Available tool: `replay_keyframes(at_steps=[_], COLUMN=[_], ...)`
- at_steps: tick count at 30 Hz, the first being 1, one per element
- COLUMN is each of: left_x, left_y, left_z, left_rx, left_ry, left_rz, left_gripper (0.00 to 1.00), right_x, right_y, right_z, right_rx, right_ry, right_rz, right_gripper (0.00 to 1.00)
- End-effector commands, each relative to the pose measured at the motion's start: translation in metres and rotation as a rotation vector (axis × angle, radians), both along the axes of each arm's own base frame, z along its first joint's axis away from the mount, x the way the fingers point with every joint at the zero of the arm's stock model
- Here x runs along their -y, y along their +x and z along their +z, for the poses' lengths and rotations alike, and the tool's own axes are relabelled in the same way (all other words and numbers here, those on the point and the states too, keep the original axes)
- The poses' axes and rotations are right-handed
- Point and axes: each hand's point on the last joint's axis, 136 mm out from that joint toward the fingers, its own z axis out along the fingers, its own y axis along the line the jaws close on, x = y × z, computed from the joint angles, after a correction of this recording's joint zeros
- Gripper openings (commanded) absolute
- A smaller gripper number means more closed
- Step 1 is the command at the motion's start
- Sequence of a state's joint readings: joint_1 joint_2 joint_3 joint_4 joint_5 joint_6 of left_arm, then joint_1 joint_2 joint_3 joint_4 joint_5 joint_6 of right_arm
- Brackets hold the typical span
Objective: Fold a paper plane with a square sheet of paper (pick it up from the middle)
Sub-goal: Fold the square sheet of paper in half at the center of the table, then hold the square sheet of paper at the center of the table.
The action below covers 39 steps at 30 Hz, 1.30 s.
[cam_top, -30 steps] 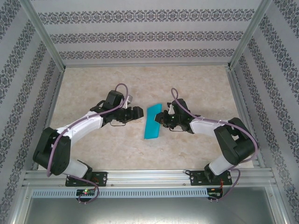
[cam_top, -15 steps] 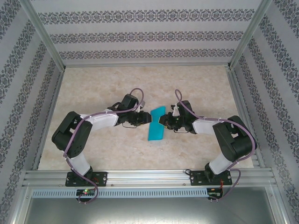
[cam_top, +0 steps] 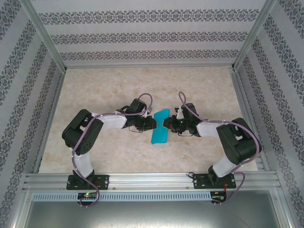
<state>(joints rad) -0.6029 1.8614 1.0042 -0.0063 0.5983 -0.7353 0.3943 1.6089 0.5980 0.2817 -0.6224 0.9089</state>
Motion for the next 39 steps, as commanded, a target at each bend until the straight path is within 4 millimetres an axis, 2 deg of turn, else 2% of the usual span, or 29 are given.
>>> replay_keyframes(at_steps=[1, 6, 8, 16, 23, 29, 39], left_x=[0.009, 0.008, 0.009, 0.010, 0.014, 0.018, 0.020], left_y=[0.006, 0.006, 0.005, 0.004, 0.008, 0.011, 0.011], left_z=[-0.001, -0.013, -0.015, -0.017, -0.008, -0.009, 0.003], left_rx=[0.043, 0.033, 0.029, 0.025, 0.040, 0.040, 0.055], left_ry=[0.007, 0.030, 0.029, 0.035, 0.020, 0.010, -0.002], left_rz=[-0.032, -0.043, -0.051, -0.059, -0.064, -0.070, -0.086], left_gripper=[0.20, 0.19, 0.20, 0.20, 0.21, 0.22, 0.25], right_x=[0.005, 0.010, 0.010, 0.023, 0.029, 0.032, 0.041], right_y=[-0.002, -0.005, -0.006, -0.014, -0.016, -0.015, -0.018], right_z=[-0.008, -0.008, -0.005, -0.002, -0.004, -0.009, -0.019], right_rx=[0.002, 0.001, 0.011, 0.007, -0.009, -0.021, -0.046], right_ry=[-0.016, -0.055, -0.055, -0.152, -0.210, -0.234, -0.299], right_rz=[0.014, 0.022, 0.028, 0.045, 0.052, 0.045, 0.041], right_gripper=[0.21, 0.28, 0.33, 0.40, 0.41, 0.41, 0.35])
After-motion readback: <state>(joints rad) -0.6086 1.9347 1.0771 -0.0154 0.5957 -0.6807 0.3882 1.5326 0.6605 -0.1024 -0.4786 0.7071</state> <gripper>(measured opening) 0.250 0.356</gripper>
